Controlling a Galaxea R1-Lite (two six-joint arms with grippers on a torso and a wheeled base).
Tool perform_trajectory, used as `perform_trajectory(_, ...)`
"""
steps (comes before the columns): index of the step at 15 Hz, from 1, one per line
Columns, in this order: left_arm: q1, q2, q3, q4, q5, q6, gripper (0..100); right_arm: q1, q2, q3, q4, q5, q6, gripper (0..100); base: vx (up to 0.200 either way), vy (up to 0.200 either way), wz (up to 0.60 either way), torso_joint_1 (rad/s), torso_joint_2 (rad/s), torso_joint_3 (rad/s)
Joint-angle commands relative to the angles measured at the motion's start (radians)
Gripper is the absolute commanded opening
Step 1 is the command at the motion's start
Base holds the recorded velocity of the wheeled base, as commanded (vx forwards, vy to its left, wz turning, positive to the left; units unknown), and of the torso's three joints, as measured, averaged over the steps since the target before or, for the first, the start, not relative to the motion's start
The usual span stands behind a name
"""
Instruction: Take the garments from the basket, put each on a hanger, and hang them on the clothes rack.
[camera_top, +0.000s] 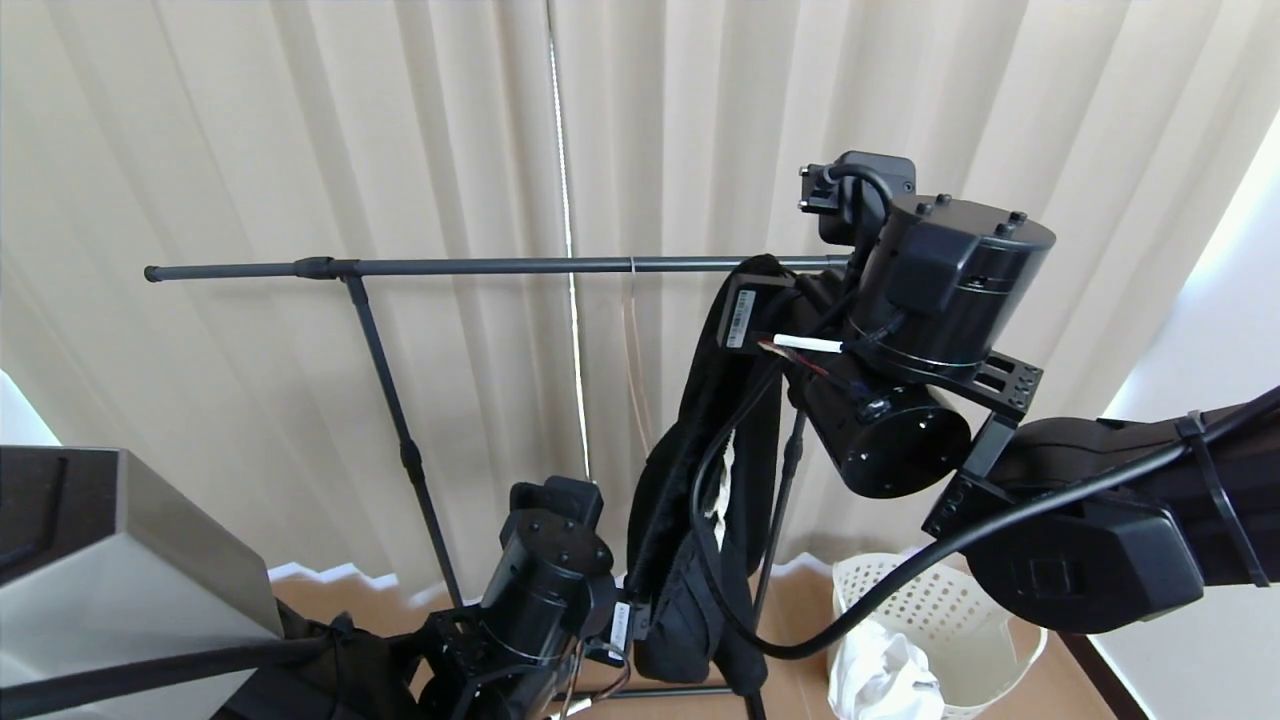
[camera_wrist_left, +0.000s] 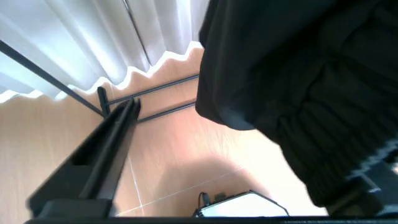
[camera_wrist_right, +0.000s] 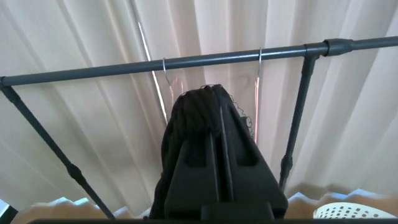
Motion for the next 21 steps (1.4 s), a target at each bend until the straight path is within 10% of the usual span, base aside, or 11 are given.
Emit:
perform_trajectory(1,-0.001,-0.013,0.0,0.0,0.0,-0.001,0,-0.022,-0.001,0.001,-0.004,-0.001,-0.014,0,0.0,0.0,0.0,0.0,0.0,0.0)
perform_trajectory(9,0.149,-0.159,-0.049,0.008,-0.063,-0.01,0,-0.127,-0.081,0.201,-0.004,0.004,-0.293,0,0.0,0.0,0.0,0.0,0.0,0.0)
perform_trajectory(14,0.215,-0.193,-0.06,0.014,-0.108,-0.01,0,-0.131,-0.087,0.253,0.044,-0.004,-0.32,0,0.0,0.0,0.0,0.0,0.0,0.0)
perform_trajectory(21,0.386,-0.305,-0.143,0.402,-0.349,-0.022,0,-0.249,-0.088,0.245,0.193,0.022,-0.321,0,0.0,0.0,0.0,0.0,0.0,0.0)
